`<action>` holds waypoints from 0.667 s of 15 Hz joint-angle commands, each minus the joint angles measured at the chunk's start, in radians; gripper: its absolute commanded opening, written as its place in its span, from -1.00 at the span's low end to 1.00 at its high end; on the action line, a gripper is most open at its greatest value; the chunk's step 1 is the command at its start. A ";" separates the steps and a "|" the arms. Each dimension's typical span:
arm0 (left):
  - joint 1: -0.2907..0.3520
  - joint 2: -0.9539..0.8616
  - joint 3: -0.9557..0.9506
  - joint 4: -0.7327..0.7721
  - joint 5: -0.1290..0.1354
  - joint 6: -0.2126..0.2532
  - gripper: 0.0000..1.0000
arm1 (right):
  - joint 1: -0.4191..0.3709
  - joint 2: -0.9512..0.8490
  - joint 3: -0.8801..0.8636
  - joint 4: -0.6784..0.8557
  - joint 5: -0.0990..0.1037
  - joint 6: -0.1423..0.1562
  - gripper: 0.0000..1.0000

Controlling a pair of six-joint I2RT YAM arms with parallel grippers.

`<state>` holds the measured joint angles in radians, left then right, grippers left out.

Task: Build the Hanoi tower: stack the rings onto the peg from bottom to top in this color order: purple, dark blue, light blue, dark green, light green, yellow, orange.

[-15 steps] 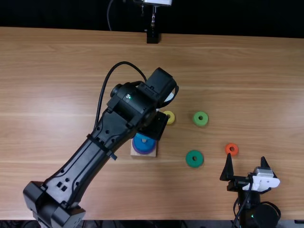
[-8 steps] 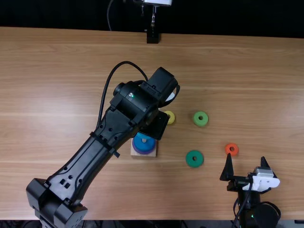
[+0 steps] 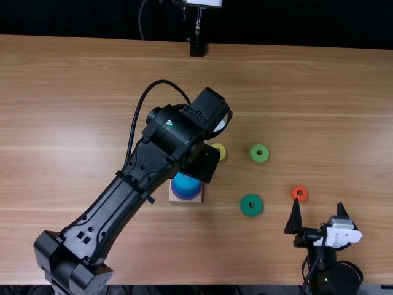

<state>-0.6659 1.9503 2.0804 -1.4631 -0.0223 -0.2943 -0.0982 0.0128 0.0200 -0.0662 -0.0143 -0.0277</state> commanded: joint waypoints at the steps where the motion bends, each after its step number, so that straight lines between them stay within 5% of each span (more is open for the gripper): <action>1: 0.012 0.009 0.003 0.000 0.000 -0.008 1.00 | 0.003 -0.013 -0.005 -0.003 0.005 -0.002 1.00; 6: 0.058 -0.002 0.021 0.013 -0.003 -0.008 1.00 | 0.003 -0.013 -0.005 -0.003 0.005 -0.002 1.00; 10: 0.169 -0.080 0.021 0.029 -0.003 -0.006 1.00 | 0.003 -0.013 -0.005 -0.003 0.007 -0.002 1.00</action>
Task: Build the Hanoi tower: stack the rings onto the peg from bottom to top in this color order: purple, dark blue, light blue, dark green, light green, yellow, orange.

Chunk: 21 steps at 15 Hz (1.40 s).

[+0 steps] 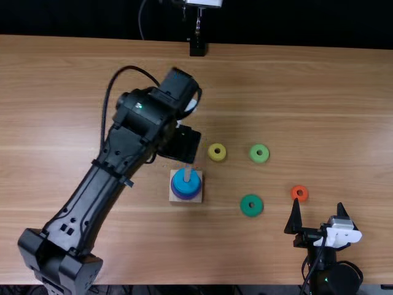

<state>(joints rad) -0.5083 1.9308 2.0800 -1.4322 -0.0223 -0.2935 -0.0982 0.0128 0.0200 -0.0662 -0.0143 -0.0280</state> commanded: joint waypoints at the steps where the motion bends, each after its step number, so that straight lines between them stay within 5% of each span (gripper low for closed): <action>1: 0.045 -0.079 0.014 0.024 -0.014 -0.005 1.00 | 0.003 -0.013 -0.005 -0.003 0.005 -0.001 1.00; 5: 0.203 -0.288 -0.212 0.269 -0.016 -0.003 1.00 | 0.003 -0.013 -0.005 -0.003 0.005 -0.001 1.00; 12: 0.436 -0.825 -1.052 1.051 -0.020 -0.007 1.00 | 0.003 -0.013 -0.005 -0.003 0.007 -0.001 1.00; 17: 0.436 -1.173 -1.437 1.101 -0.027 -0.003 1.00 | 0.003 -0.013 -0.005 -0.003 0.005 -0.001 1.00; 19: 0.438 -1.280 -1.571 1.103 -0.075 -0.007 1.00 | 0.003 -0.013 -0.005 -0.003 0.005 -0.001 1.00; 21: 0.436 -1.391 -1.693 1.110 -0.064 -0.005 1.00 | 0.003 -0.013 -0.005 -0.003 0.005 -0.001 1.00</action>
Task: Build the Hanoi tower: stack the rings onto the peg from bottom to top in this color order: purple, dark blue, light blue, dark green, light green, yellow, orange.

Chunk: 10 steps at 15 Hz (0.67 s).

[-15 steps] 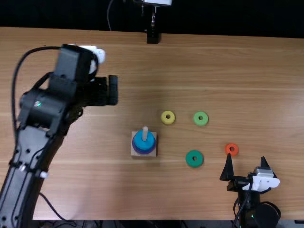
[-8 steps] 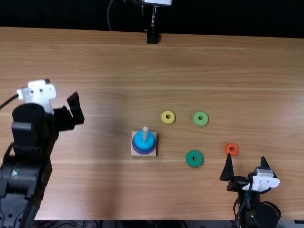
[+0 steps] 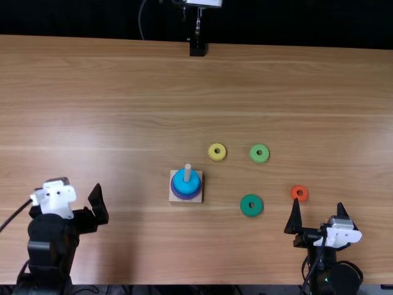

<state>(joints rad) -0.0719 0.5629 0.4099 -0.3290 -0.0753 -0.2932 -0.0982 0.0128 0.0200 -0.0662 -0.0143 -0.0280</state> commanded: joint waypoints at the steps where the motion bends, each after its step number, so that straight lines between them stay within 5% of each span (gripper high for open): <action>1: 0.000 -0.058 -0.077 0.016 -0.011 -0.005 1.00 | 0.003 -0.013 -0.005 -0.003 0.005 -0.001 1.00; 5: 0.000 -0.238 -0.207 0.066 0.009 -0.001 1.00 | 0.003 -0.013 -0.005 -0.003 0.007 0.000 1.00; 7: 0.003 -0.284 -0.241 0.068 0.101 -0.001 1.00 | 0.003 -0.013 -0.005 -0.003 0.005 -0.001 1.00; 10: 0.023 -0.368 -0.280 0.066 0.105 -0.001 1.00 | 0.003 -0.013 -0.005 -0.003 0.005 -0.001 1.00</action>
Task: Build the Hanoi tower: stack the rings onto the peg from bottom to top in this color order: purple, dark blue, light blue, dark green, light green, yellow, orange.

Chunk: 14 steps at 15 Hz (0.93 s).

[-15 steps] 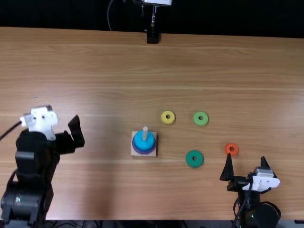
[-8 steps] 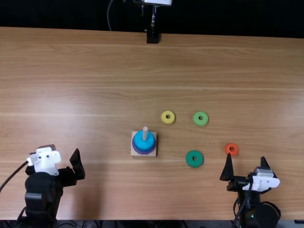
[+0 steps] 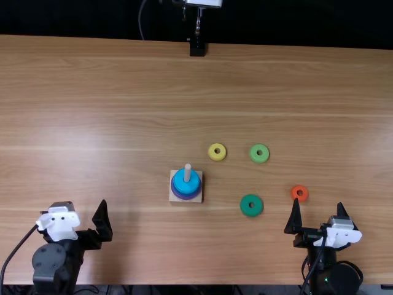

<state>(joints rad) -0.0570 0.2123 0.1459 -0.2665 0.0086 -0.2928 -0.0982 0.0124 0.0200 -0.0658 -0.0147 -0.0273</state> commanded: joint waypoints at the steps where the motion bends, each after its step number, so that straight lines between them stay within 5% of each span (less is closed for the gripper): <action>1: 0.003 -0.051 -0.026 0.005 0.017 0.000 1.00 | 0.003 -0.012 -0.005 -0.003 0.007 -0.002 1.00; 14: -0.001 -0.212 -0.111 0.007 0.015 0.015 1.00 | 0.003 -0.012 -0.005 -0.003 0.007 -0.002 1.00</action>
<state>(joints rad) -0.0589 0.0120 0.0849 -0.2451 0.0124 -0.2886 -0.0982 0.0128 0.0200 -0.0669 -0.0147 -0.0284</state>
